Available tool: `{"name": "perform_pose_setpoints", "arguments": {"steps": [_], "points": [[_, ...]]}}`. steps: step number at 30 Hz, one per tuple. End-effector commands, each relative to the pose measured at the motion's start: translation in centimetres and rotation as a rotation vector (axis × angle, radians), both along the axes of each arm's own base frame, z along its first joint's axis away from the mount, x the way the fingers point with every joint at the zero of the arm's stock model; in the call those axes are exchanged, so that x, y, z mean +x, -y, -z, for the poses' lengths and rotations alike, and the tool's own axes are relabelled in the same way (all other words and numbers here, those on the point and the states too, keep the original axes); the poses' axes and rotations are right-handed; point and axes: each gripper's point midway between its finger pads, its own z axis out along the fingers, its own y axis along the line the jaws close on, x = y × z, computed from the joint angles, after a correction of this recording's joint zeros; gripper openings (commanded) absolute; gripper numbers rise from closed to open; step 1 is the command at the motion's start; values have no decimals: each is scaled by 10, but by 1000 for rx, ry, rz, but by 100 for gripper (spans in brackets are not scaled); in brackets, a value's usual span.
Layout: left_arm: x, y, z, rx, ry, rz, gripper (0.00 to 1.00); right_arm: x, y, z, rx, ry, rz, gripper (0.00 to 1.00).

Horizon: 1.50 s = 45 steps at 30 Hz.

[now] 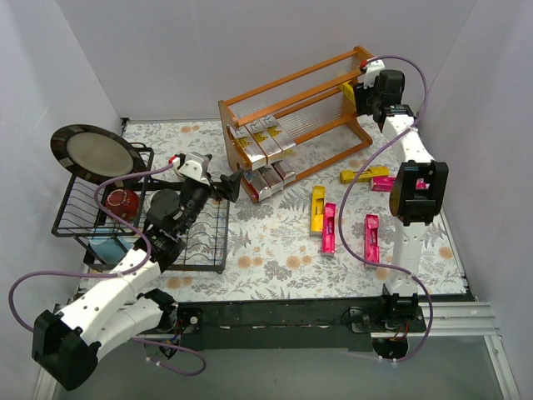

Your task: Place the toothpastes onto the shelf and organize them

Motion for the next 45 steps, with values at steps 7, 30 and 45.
{"name": "perform_pose_setpoints", "arguments": {"steps": [7,30,45], "points": [[1,-2,-1,9,14,-9,98,7,22,-44,-18,129,64,62],[-16,-8,-31,-45,74,17,98,-81,3,-64,197,80,142,94],[-21,1,-30,-56,66,72,98,-87,59,58,398,-290,235,89]]}}
